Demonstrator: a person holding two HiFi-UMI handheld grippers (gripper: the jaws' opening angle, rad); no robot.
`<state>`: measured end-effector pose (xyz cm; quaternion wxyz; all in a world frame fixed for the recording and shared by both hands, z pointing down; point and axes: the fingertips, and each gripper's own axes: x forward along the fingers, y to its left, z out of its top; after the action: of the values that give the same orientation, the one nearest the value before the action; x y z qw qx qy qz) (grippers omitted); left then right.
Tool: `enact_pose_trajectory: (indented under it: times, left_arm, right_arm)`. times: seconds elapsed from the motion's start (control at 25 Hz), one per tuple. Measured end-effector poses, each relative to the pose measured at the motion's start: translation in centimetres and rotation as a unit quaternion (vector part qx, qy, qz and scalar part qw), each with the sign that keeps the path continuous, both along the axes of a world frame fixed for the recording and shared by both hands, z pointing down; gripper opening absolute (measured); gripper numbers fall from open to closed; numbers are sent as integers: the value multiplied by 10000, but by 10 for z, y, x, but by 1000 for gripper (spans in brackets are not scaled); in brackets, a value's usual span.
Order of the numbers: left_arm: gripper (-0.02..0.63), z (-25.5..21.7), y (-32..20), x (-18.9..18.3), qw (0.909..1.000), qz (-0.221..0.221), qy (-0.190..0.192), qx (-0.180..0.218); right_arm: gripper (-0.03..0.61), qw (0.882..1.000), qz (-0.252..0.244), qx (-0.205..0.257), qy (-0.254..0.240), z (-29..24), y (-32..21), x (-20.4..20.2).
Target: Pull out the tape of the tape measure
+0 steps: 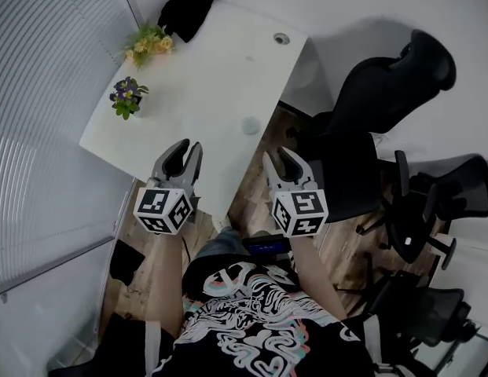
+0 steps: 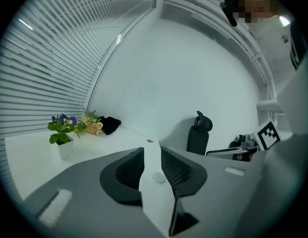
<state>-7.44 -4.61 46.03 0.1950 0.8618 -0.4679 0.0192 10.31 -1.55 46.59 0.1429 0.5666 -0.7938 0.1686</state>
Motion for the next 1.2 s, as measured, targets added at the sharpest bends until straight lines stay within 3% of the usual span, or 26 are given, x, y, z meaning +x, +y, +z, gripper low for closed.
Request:
enact_pose_trajectory:
  times: [0.4, 0.88, 1.2]
  left_arm:
    - [104, 7, -22, -3, 9998, 186, -43, -85]
    - [104, 13, -49, -6, 9998, 85, -68, -156]
    - [104, 38, -52, 5, 9988, 140, -161, -435]
  right_arm:
    - [150, 9996, 162, -128, 169, 9, -24, -1]
    - [160, 9991, -3, -375, 210, 34, -51, -7]
    - [169, 9977, -89, -612, 264, 58, -61, -3]
